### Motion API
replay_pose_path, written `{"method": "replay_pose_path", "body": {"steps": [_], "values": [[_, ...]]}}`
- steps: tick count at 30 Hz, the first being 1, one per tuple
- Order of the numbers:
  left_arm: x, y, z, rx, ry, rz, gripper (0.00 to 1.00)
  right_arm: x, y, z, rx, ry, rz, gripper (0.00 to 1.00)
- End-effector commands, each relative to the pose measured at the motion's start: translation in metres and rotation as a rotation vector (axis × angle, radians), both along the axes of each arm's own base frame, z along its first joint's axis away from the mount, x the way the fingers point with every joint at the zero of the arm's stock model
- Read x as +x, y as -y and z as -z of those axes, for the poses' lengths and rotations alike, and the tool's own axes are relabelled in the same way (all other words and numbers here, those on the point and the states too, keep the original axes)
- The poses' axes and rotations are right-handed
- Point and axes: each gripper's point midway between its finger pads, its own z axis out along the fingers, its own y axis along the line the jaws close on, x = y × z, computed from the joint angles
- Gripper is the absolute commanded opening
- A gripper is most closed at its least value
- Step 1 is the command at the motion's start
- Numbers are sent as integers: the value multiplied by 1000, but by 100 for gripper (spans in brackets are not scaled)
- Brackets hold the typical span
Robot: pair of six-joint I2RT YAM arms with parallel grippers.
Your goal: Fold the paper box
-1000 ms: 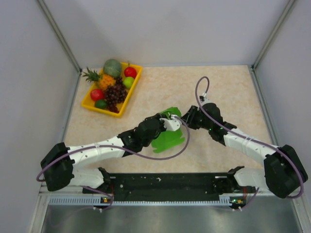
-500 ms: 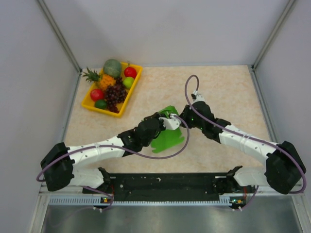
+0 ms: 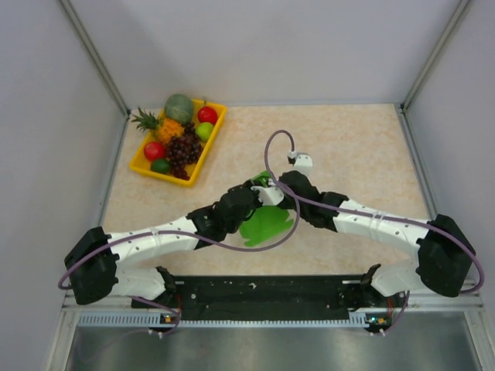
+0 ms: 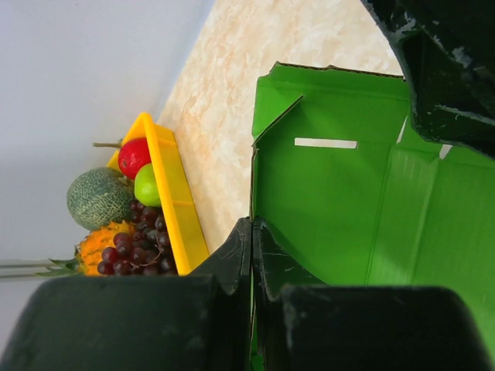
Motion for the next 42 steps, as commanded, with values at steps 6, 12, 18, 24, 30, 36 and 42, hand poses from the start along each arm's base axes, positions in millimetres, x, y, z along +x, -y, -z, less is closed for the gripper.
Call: {"method": "replay_pose_path", "body": {"steps": [6, 12, 18, 24, 30, 36, 42], "values": [[-6, 28, -16, -145, -9, 76, 0, -3, -9, -58, 201, 176, -79, 26], [-6, 29, -13, -131, -13, 69, 0, -15, 14, -57, 280, 127, -182, 60], [-7, 32, -12, -165, -32, 65, 0, -33, 36, -64, 334, 43, -230, 83], [-9, 36, -14, -206, -62, 54, 0, -60, 31, -29, 457, -200, -170, 80], [-10, 36, -15, -227, -82, 36, 0, -60, 27, -18, 482, -214, -175, 71], [-12, 37, -18, -251, -91, 31, 0, -58, 21, -13, 518, -229, -173, 49], [-13, 41, -19, -264, -109, 25, 0, -50, 24, -14, 530, -205, -111, 21]]}}
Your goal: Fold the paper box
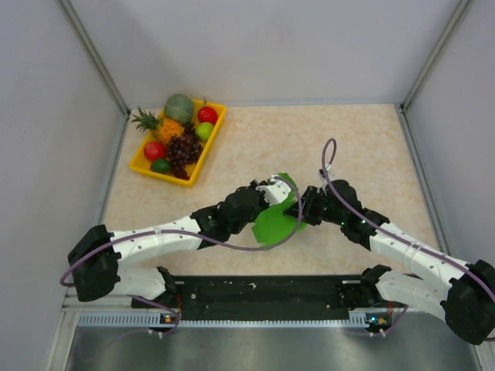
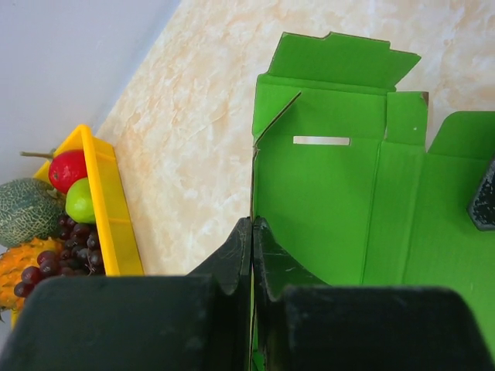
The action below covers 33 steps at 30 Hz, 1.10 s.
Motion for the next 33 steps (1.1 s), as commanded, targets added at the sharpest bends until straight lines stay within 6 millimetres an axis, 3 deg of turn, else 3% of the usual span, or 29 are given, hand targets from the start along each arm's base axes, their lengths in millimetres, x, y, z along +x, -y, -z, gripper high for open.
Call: {"method": "replay_pose_path", "body": {"steps": [1, 3, 8, 12, 13, 17, 20, 22, 24, 25, 32, 33], "values": [[0, 12, -27, -116, -8, -14, 7, 16, 0, -14, 31, 63, 65, 16], [-4, 13, -30, -138, -40, -14, 19, 22, 6, -11, -26, 108, 69, 0], [-28, 12, -43, -211, -193, 41, 60, 28, 10, -10, -112, 233, -28, 0], [-56, 0, -58, -339, -348, 154, 71, 21, 8, -12, -114, 291, -174, 0], [-58, -11, -72, -425, -377, 166, 73, 28, 11, -17, -111, 336, -194, 0], [-67, -36, -69, -570, -545, 253, 76, 23, 6, -32, -17, 402, -331, 0], [-76, -36, -61, -582, -644, 352, 79, 13, -7, -40, 46, 416, -450, 0], [-77, -33, -56, -551, -680, 396, 99, 4, -15, -44, 94, 408, -538, 0], [-83, -31, -52, -513, -711, 445, 98, 1, -16, -44, 105, 408, -568, 0], [-84, -31, -53, -507, -702, 454, 90, 0, -17, -43, 107, 403, -581, 0], [-82, -38, -43, -485, -697, 450, 65, -11, -18, -45, 127, 435, -649, 0], [-84, -37, -45, -490, -698, 471, 65, -13, -19, -46, 138, 436, -659, 0]]}}
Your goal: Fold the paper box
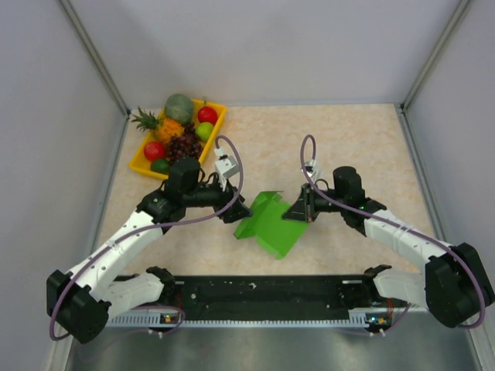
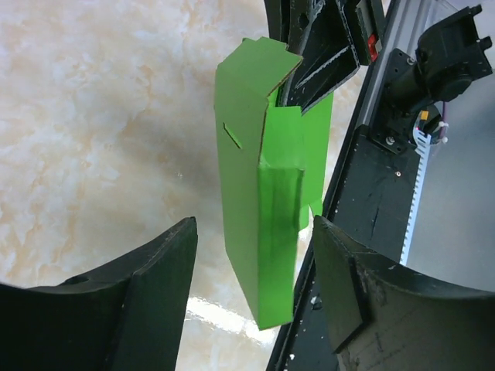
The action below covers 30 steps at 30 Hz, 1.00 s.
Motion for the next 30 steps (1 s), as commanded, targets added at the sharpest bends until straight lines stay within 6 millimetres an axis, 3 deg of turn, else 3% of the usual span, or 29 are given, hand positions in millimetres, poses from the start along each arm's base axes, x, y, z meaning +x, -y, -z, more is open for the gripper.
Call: {"method": "replay_pose_path", "body": {"steps": [1, 3, 10, 21, 22, 30], "values": [[-11, 2, -9, -51, 34, 84, 65, -1, -9, -33, 86, 118, -98, 0], [-15, 5, -7, -60, 10, 120, 55, -3, -9, -36, 106, 134, -117, 0], [-19, 15, -11, -92, -24, 201, 35, -3, -15, -46, 141, 121, -97, 0], [-22, 24, -2, -123, -85, 222, 35, 0, -35, -64, 159, 56, -22, 0], [-21, 24, -2, -121, -82, 215, 35, -1, -34, -57, 130, 46, -24, 0], [-1, 11, -24, -102, 10, 32, 74, 0, -14, -34, -58, 88, 17, 0]]}}
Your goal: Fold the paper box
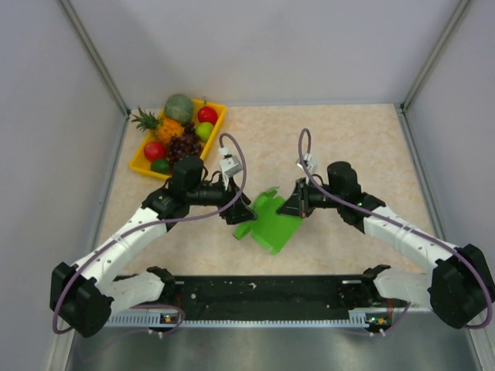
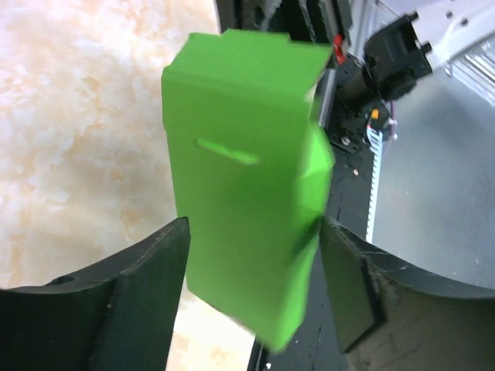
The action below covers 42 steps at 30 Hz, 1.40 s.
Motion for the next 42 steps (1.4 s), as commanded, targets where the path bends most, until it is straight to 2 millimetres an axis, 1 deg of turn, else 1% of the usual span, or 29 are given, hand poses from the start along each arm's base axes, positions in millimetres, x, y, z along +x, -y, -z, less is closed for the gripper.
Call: {"method": "replay_pose_path", "body": {"steps": [1, 3, 5, 6, 7, 8, 9, 11, 13, 14, 17, 19, 22, 23, 24, 25, 26, 27, 28, 29, 30, 31, 33, 34, 36, 37, 38, 40, 42], "values": [[16, -6, -26, -28, 93, -126, 77, 1, 8, -7, -73, 94, 8, 0], [19, -8, -30, -34, 90, -162, 84, 5, 16, 3, -141, 93, 37, 0], [25, -13, -31, -24, 103, -214, 86, 11, 21, 5, -178, 104, 74, 0], [28, -15, -31, -21, 113, -235, 86, 11, 22, 4, -185, 109, 82, 0], [33, -18, -30, -11, 123, -271, 85, 13, 23, 4, -189, 113, 92, 0], [37, -19, -34, -22, 148, -297, 83, 13, 23, 3, -189, 118, 92, 0], [39, -21, -31, -23, 146, -321, 81, 13, 24, 4, -190, 111, 95, 0], [44, -20, -34, -47, 149, -340, 76, 15, 25, 4, -196, 102, 118, 0], [48, -18, -29, -37, 121, -359, 72, 16, 24, 6, -195, 73, 135, 0], [50, -16, -21, -20, 90, -358, 71, 20, 26, 6, -200, 61, 168, 0], [56, -18, -5, 21, 38, -399, 67, 30, 33, 11, -213, 18, 283, 0], [56, -17, -2, 6, 31, -405, 67, 33, 35, 13, -197, -9, 334, 0], [53, -14, 1, -2, 7, -389, 70, 37, 34, 15, -189, -42, 364, 0], [54, -12, -1, 8, 22, -375, 71, 37, 34, 19, -191, -68, 367, 0], [57, -14, 2, 37, 31, -392, 74, 37, 32, 21, -182, -103, 382, 0], [58, -16, 10, 83, 26, -399, 75, 35, 30, 22, -174, -129, 378, 0], [57, -13, 6, 116, 79, -383, 74, 36, 27, 25, -164, -155, 381, 0], [70, -20, 10, 184, 128, -462, 74, 37, 24, 23, -129, -203, 404, 0], [63, -15, 20, 262, 174, -430, 74, 32, 23, 29, -112, -240, 400, 0], [69, -14, 13, 296, 226, -463, 73, 32, 22, 29, -88, -264, 411, 0], [71, -14, 14, 336, 261, -482, 71, 34, 18, 22, -27, -295, 437, 0], [76, -15, 21, 416, 312, -527, 62, 32, 18, 28, -9, -320, 444, 0], [79, -14, 18, 458, 346, -561, 54, 31, 18, 26, 26, -357, 476, 0], [80, -13, 20, 488, 372, -583, 49, 32, 22, 31, 24, -362, 502, 0], [82, -11, 19, 509, 419, -589, 47, 32, 25, 32, 31, -388, 534, 0], [78, -6, 21, 525, 439, -580, 46, 33, 28, 31, 35, -385, 558, 0], [81, -10, 20, 551, 468, -616, 46, 32, 28, 30, 41, -388, 563, 0], [79, -5, 21, 569, 507, -609, 46, 31, 31, 31, 47, -422, 590, 0], [82, -2, 23, 571, 520, -604, 47, 31, 32, 30, 68, -450, 611, 0]]}}
